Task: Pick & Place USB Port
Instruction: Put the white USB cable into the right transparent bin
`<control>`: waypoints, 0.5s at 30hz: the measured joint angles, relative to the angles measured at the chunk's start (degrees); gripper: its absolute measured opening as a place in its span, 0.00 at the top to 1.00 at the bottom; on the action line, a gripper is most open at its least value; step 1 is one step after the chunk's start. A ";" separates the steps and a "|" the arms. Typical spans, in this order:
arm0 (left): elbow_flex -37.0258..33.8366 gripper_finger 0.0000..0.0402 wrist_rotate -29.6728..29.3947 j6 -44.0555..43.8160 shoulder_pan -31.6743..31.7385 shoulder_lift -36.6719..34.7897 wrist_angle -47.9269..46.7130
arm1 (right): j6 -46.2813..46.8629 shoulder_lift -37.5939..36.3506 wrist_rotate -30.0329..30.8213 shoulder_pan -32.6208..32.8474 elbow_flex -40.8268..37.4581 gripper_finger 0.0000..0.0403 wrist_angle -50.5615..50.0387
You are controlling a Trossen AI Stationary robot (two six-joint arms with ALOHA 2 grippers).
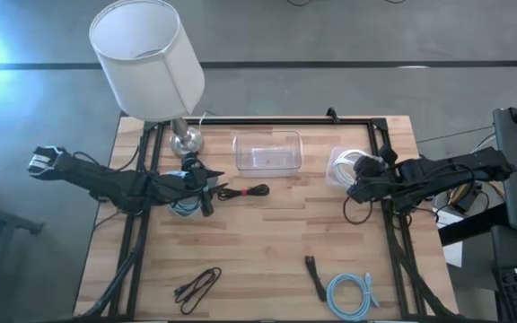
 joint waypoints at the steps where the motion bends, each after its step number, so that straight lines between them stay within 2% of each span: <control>1: 0.00 0.59 0.00 -0.01 0.00 0.00 0.00 | 0.02 0.17 -0.14 0.00 -0.02 0.82 -0.10; 11: 0.00 0.59 0.02 -0.04 0.00 0.00 0.00 | 0.01 -1.09 0.15 0.00 0.08 0.67 -0.29; 15: 0.00 0.59 0.02 -0.11 0.00 0.00 0.02 | 3.22 -1.60 2.91 0.04 1.71 0.64 -4.53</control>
